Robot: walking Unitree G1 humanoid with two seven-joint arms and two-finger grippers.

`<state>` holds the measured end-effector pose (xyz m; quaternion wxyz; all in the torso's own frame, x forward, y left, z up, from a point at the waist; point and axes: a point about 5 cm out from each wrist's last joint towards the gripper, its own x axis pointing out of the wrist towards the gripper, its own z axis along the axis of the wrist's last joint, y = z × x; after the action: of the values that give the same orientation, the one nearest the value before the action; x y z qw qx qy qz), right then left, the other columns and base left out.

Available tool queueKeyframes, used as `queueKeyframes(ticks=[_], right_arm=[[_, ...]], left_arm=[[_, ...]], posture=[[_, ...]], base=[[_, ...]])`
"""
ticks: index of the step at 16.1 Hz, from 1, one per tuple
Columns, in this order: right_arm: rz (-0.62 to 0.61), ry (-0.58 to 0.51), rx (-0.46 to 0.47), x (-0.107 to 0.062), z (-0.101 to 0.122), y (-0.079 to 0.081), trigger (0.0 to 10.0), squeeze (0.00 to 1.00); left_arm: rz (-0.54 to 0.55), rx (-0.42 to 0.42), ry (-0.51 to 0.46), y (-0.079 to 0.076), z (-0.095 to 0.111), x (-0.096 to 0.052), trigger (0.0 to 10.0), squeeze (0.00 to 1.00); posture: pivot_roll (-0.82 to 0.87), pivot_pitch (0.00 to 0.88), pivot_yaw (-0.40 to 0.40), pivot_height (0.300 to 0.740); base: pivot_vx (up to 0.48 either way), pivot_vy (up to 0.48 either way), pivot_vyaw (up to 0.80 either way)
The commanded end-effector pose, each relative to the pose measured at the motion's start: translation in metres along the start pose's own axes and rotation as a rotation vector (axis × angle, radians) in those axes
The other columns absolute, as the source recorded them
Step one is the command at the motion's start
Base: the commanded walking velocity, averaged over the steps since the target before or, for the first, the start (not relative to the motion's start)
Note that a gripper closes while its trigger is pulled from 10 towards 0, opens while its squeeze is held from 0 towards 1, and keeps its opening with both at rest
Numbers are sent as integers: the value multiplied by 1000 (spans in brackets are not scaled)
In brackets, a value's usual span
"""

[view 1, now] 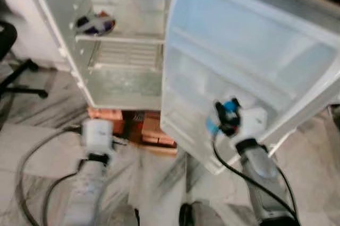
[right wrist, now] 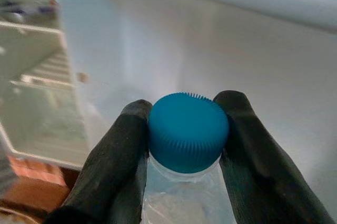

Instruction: Restocking fridge

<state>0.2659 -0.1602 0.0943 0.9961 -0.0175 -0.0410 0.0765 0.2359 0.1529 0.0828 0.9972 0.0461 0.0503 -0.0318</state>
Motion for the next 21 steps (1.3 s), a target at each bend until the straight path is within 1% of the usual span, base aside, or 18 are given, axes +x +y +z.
queueKeyframes(ticks=[1, 5, 7, 11, 12, 15, 21], right_arm=[[-18, -31, 1, 0, 6, -1, 10000, 0], [-50, -21, 44, 1, 8, -3, 10000, 0], [-35, -17, 30, 1, 7, -2, 10000, 0], [-30, -12, 34, 0, 6, 0, 10000, 0], [-28, -11, 33, 0, 6, 0, 10000, 0], [-19, -7, 29, 1, 6, -1, 10000, 0], [-9, -12, 22, 4, 6, -1, 10000, 0]], left_arm=[[23, 14, 22, 9, -5, -4, 10000, 0], [3, 36, 12, 12, -1, 1, 10000, 0], [15, 41, 5, 14, 0, 1, 10000, 0], [17, 38, 15, 9, -4, -6, 10000, 0], [16, 40, 15, 8, -4, -6, 10000, 0], [22, 41, 17, 9, -4, -5, 10000, 0], [23, 43, 18, 8, -4, -6, 10000, 0]], posture=[[78, 160, -40, 740], [82, 168, -58, 740], [78, 176, -51, 735], [74, 185, -46, 685], [75, 185, -48, 680], [80, 186, -54, 645], [80, 184, -56, 640]], base=[[0, 0, 0], [0, 0, 0], [0, 0, 0], [0, 0, 0], [0, 0, 0], [0, 0, 0], [0, 0, 0]])
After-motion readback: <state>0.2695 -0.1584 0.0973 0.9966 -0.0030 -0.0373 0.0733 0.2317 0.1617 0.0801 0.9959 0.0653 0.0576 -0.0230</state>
